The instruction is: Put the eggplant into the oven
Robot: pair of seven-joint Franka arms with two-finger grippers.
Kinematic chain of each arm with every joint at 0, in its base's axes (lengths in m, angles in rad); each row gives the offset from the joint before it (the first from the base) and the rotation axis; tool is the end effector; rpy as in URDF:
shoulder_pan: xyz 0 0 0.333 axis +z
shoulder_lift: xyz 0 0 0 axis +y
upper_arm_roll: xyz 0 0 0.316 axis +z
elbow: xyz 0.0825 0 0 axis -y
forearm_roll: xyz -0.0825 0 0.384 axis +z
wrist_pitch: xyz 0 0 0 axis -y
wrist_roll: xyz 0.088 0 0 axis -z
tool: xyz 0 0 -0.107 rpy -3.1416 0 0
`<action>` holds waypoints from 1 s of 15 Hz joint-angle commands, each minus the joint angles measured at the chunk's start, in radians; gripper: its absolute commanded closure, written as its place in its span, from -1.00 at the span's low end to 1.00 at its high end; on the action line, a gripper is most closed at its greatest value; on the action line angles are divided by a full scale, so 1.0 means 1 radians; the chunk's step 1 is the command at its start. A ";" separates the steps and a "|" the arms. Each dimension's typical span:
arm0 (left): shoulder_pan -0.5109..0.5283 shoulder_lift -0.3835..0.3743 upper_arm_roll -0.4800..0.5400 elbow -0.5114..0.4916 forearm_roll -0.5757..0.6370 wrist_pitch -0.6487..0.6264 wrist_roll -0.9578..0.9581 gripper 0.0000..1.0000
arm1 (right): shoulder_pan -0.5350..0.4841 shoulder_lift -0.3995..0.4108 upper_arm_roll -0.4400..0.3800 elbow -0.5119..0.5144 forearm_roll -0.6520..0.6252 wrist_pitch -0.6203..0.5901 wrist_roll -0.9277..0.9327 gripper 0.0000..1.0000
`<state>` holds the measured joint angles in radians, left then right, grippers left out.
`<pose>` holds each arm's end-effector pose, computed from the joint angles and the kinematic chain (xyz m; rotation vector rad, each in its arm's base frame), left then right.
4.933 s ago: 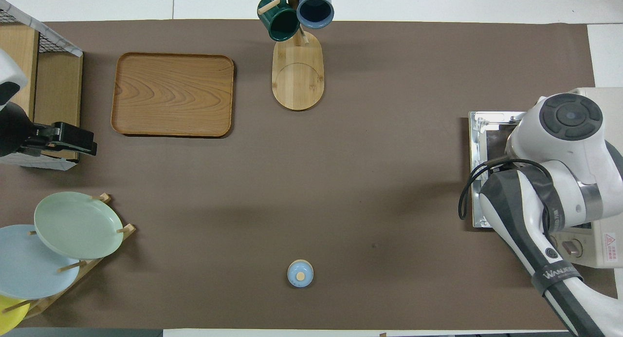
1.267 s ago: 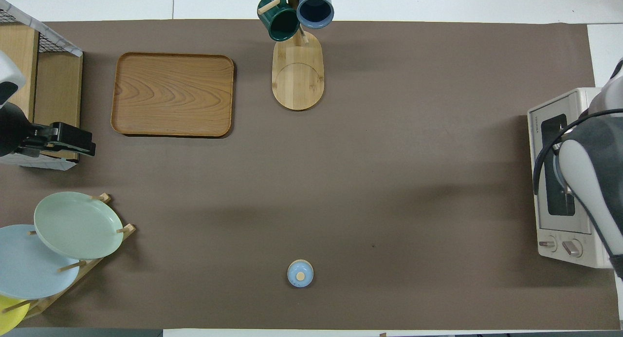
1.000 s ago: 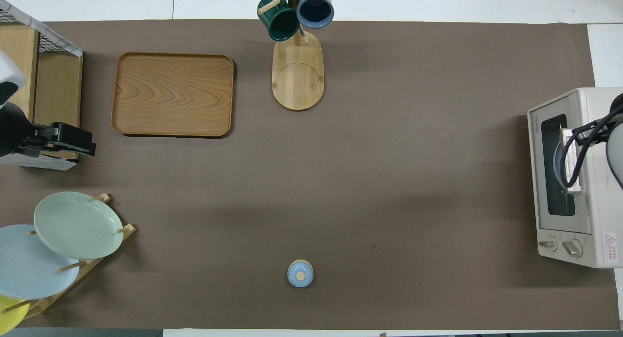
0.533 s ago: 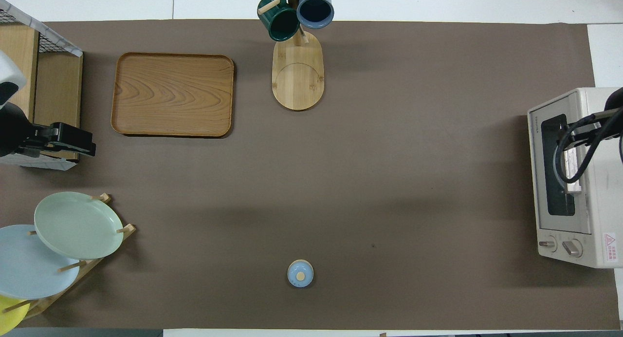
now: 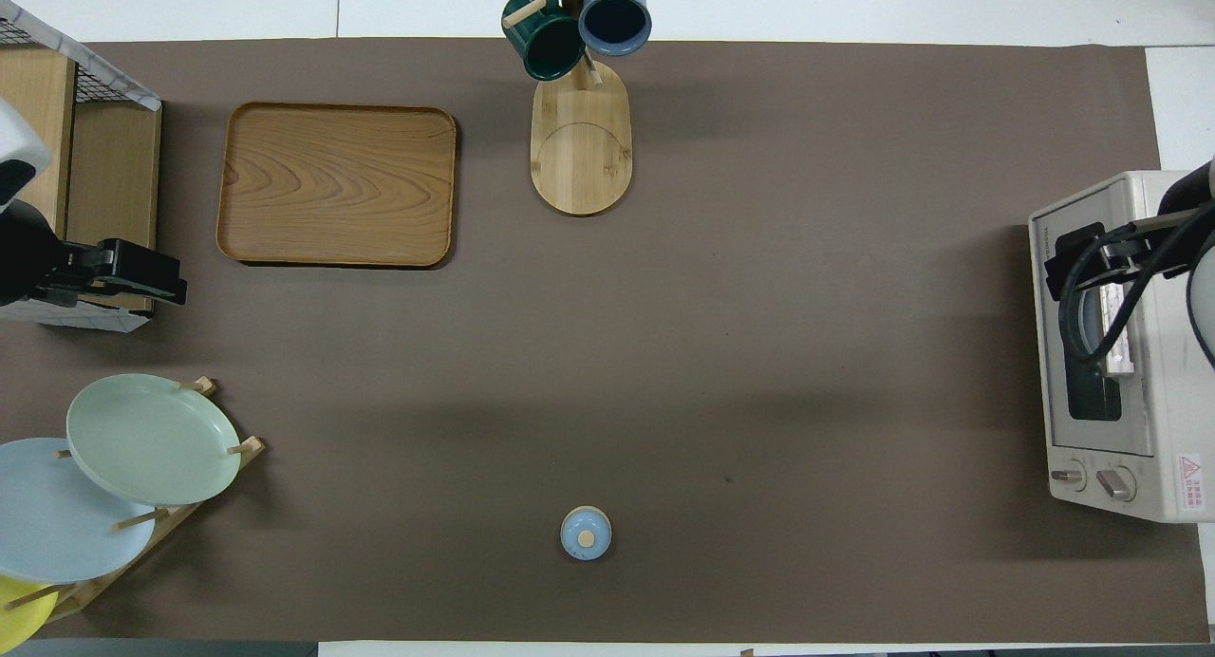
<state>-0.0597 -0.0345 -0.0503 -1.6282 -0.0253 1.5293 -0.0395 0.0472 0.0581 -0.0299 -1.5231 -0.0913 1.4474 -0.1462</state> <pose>0.5347 -0.0623 0.6129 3.1192 -0.1102 -0.1031 0.5586 -0.0005 0.6049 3.0405 0.2411 -0.2130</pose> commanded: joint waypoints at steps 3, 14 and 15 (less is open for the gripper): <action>0.008 0.007 0.000 0.021 -0.008 -0.026 0.003 -1.00 | 0.005 0.003 -0.034 0.015 0.060 -0.019 0.020 -1.00; 0.008 0.007 0.000 0.021 -0.008 -0.024 0.003 -1.00 | 0.002 -0.035 -0.067 0.003 0.102 -0.051 0.051 -1.00; 0.008 0.007 0.000 0.021 -0.008 -0.026 0.003 -1.00 | 0.002 -0.034 -0.067 0.004 0.104 -0.048 0.051 -1.00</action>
<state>-0.0596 -0.0345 -0.0501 -1.6282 -0.0253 1.5285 -0.0395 0.0496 0.0311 -0.0938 -1.5172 0.0110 1.4100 -0.1080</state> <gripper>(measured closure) 0.000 0.000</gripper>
